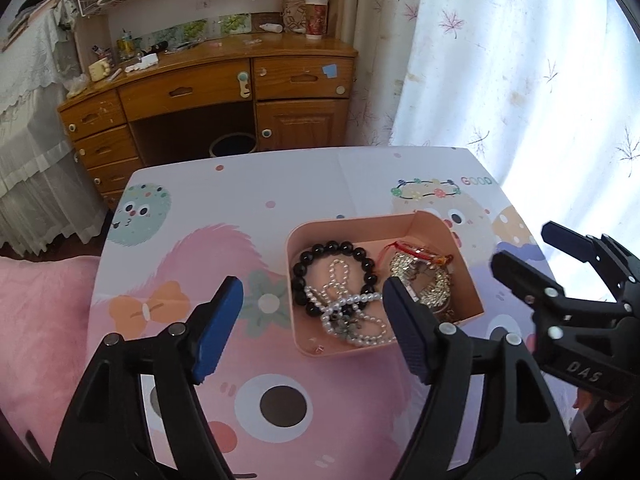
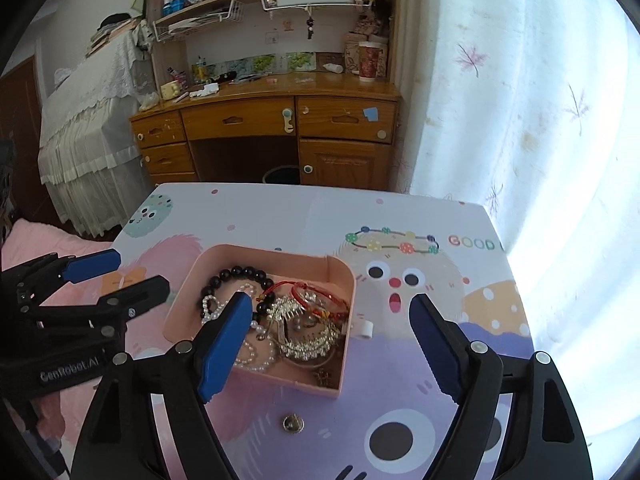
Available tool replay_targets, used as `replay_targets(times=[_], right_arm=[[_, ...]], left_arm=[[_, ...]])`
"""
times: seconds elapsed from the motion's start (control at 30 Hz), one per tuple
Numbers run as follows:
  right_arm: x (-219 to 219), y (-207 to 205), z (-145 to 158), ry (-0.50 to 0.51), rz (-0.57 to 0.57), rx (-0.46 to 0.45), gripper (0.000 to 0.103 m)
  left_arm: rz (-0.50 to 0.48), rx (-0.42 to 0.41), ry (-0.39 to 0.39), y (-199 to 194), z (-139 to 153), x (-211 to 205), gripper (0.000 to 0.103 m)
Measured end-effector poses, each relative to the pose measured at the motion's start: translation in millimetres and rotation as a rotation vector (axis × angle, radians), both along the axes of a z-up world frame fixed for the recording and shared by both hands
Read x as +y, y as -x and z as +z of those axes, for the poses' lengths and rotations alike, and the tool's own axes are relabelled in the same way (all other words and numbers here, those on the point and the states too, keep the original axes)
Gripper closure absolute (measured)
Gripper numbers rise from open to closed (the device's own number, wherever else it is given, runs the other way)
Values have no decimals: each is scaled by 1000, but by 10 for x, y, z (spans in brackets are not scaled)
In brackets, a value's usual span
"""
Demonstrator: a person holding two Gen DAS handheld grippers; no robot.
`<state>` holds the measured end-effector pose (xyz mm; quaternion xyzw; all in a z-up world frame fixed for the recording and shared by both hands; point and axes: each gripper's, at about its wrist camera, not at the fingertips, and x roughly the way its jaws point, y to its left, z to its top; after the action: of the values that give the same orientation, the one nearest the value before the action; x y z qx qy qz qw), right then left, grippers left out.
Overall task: Organize jewelry
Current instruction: 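Carry the ring and red bracelet into the pink tray and release both, then lower the right tool onto the gold coin charm and close it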
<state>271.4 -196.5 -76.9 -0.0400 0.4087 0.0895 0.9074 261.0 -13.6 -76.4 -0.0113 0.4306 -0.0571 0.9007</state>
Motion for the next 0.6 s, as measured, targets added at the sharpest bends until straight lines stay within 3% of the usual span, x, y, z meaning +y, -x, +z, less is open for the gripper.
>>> replay_targets(times=[0.2,0.4,0.6], right_arm=[[-161,280,-274,-34,32,88,21],[-68,576,-679,-17,108,153,21],[97,679,-1097,16,155,200,34]], left_arm=[[19,17,-57,154,-82,56,33],[50,112,-20,400,-292,158,33],[80,188,-15,582,-536,173,33]])
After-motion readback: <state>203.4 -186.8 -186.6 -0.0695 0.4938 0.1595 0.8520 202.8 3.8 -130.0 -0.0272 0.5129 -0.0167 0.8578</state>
